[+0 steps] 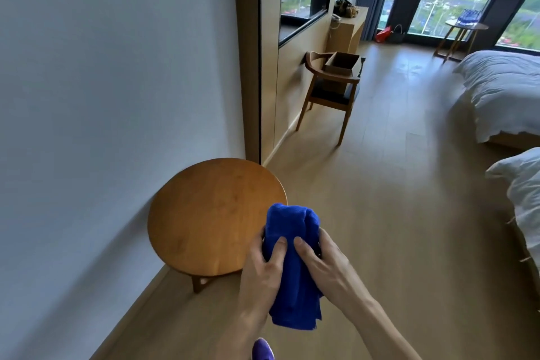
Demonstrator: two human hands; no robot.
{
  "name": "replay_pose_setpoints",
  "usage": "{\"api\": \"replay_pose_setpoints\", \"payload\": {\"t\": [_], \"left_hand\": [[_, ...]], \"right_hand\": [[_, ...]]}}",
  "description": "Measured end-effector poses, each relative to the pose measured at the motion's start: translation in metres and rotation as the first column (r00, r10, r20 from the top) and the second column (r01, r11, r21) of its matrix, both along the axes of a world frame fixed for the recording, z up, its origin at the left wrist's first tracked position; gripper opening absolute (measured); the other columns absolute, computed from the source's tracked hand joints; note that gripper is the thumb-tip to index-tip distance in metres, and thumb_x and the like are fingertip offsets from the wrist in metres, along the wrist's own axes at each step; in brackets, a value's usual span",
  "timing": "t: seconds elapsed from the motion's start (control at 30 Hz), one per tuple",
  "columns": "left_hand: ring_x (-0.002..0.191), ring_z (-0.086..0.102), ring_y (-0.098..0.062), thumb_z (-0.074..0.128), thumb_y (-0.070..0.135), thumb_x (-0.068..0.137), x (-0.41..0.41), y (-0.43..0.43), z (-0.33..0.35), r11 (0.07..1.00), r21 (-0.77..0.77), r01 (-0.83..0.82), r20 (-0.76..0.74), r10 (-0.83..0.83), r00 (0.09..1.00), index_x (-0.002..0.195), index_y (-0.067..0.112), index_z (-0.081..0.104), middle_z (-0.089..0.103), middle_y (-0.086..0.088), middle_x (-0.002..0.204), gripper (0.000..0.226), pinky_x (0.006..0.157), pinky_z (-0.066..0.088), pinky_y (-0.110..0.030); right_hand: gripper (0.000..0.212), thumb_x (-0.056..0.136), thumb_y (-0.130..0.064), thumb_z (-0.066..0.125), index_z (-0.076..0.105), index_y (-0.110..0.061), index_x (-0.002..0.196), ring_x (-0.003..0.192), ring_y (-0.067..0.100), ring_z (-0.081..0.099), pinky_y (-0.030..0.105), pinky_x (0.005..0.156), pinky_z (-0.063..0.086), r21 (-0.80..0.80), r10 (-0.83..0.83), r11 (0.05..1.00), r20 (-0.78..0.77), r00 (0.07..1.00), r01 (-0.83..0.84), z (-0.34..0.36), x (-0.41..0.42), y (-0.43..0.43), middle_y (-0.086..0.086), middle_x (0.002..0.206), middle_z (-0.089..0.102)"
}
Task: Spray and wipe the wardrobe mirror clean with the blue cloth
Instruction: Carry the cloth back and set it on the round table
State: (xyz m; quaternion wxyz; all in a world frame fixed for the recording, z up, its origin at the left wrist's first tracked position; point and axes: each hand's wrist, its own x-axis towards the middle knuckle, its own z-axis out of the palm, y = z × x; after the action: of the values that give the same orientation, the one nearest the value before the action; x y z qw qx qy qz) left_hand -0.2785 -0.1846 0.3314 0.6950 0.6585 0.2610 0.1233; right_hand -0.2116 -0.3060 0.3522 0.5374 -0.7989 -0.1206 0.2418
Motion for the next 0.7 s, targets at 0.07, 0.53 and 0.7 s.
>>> {"api": "replay_pose_setpoints", "payload": {"t": [0.07, 0.53, 0.7], "left_hand": [[0.092, 0.074, -0.012, 0.056, 0.027, 0.104, 0.032, 0.014, 0.002, 1.000, -0.016, -0.002, 0.015, 0.002, 1.000, 0.118, 0.028, 0.064, 0.077, 0.008, 0.099, 0.016, 0.074, 0.059, -0.024], [0.090, 0.073, -0.006, 0.057, 0.035, 0.103, 0.159, 0.119, 0.005, 0.973, 0.001, -0.230, -0.004, 0.230, 0.973, 0.126, 0.033, 0.058, 0.075, 0.011, 0.101, 0.023, 0.078, 0.060, -0.026], [0.093, 0.074, -0.011, 0.059, 0.052, 0.094, 0.186, 0.142, 0.007, 0.927, -0.012, -0.376, -0.076, 0.374, 0.924, 0.129, 0.032, 0.057, 0.074, 0.007, 0.106, 0.040, 0.087, 0.062, -0.037]], "right_hand": [[0.025, 0.095, -0.053, 0.052, 0.056, -0.039, 0.115, 0.088, 0.006, 0.067, 0.034, 0.080, 0.059, -0.027, 0.008, 1.000, 0.005, 1.000, -0.008, 0.001, 0.035, 0.016, -0.013, 0.100, 0.068], [0.023, 0.095, -0.051, 0.053, 0.056, -0.033, 0.110, 0.089, 0.008, 0.068, 0.036, 0.081, 0.059, -0.050, 0.226, 0.973, 0.010, 0.974, -0.225, 0.017, 0.186, 0.139, -0.009, 0.101, 0.068], [0.023, 0.096, -0.049, 0.053, 0.055, -0.030, 0.109, 0.084, 0.008, 0.068, 0.033, 0.076, 0.059, -0.061, 0.367, 0.929, 0.014, 0.930, -0.366, 0.011, 0.224, 0.180, -0.007, 0.097, 0.069]]}}
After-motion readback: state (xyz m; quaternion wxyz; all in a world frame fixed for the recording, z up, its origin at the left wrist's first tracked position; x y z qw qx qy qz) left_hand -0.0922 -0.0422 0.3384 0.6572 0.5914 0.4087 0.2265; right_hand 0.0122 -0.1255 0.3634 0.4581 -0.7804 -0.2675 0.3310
